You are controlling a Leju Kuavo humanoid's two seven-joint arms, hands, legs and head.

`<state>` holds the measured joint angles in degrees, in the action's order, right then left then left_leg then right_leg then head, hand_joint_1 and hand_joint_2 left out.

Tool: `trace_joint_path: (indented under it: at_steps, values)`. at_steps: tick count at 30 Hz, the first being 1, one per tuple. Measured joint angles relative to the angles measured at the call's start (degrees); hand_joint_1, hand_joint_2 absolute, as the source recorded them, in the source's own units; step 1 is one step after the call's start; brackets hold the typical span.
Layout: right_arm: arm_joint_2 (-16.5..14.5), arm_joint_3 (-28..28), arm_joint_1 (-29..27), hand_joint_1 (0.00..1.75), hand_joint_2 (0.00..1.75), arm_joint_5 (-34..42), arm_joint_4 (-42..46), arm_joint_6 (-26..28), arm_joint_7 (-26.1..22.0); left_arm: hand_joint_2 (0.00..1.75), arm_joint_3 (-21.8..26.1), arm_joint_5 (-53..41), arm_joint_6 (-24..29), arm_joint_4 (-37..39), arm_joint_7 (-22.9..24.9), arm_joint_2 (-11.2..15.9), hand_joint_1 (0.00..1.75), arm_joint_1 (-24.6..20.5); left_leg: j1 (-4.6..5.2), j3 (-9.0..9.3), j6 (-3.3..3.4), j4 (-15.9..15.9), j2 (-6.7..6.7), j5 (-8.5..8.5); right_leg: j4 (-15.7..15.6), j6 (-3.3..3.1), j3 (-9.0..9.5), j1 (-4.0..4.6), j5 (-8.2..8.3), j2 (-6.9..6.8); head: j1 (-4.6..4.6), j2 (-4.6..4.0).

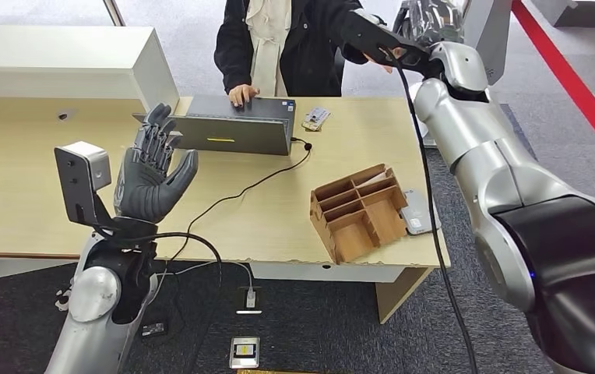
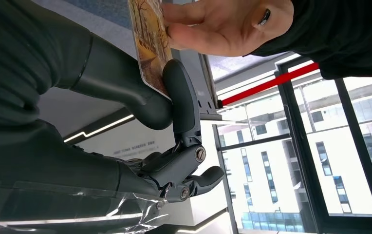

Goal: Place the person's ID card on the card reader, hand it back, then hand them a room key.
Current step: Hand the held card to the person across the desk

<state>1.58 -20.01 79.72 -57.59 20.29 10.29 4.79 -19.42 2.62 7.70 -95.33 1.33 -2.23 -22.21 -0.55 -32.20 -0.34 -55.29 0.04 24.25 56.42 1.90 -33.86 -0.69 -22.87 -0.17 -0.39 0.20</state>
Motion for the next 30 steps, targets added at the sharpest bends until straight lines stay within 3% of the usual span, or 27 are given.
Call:
trace_joint_path:
  at_steps: [6,7,10,11,21,30]
  values:
    - [-0.07,-0.03,-0.68,1.75,1.75,-0.17,-0.94,-0.08,0.04,1.75,0.03,0.11,0.70,0.02,0.40,0.03,0.00,0.61,0.01,-0.01,0.00,0.00,-0.01,0.00,0.00,0.00,0.00,0.00,0.00,0.00,-0.01,0.00]
    - [-0.08,-0.03,-0.79,1.54,1.75,-0.20,-1.05,-0.09,0.04,1.75,0.03,0.11,0.76,0.02,0.47,0.04,0.00,0.66,0.01,-0.01,0.00,0.00,-0.01,0.00,0.00,0.00,0.00,0.00,0.00,0.00,0.00,0.00]
    - [-0.04,-0.03,-1.24,0.24,1.75,-0.31,-1.21,-0.16,0.30,1.75,0.03,0.14,1.27,0.01,0.70,0.07,0.00,0.90,0.00,0.00,0.00,0.00,0.00,0.00,0.00,0.00,0.00,0.00,0.00,0.00,-0.01,0.00]
    - [-0.01,-0.03,-1.42,0.00,1.75,-0.39,-1.28,-0.25,0.57,1.75,0.03,0.17,1.51,-0.01,0.84,0.09,0.00,1.00,0.00,0.00,0.00,0.00,0.00,0.00,0.00,0.00,0.00,0.00,0.00,0.00,-0.01,0.00]
    - [0.59,-0.05,-2.40,0.00,1.75,-0.73,-1.68,0.08,1.46,1.75,0.00,0.87,2.58,-0.37,1.69,0.68,0.00,1.24,0.00,0.01,0.00,0.00,0.01,0.00,0.01,-0.01,0.00,0.00,0.01,0.00,-0.01,0.00]
    - [0.84,0.11,-1.48,0.00,1.75,3.16,-1.93,2.78,-1.66,1.75,-0.36,0.35,3.49,-0.38,1.57,1.10,0.00,1.18,0.01,0.00,0.00,0.00,0.01,0.00,0.01,0.00,-0.01,-0.01,0.01,0.00,-0.02,0.00]
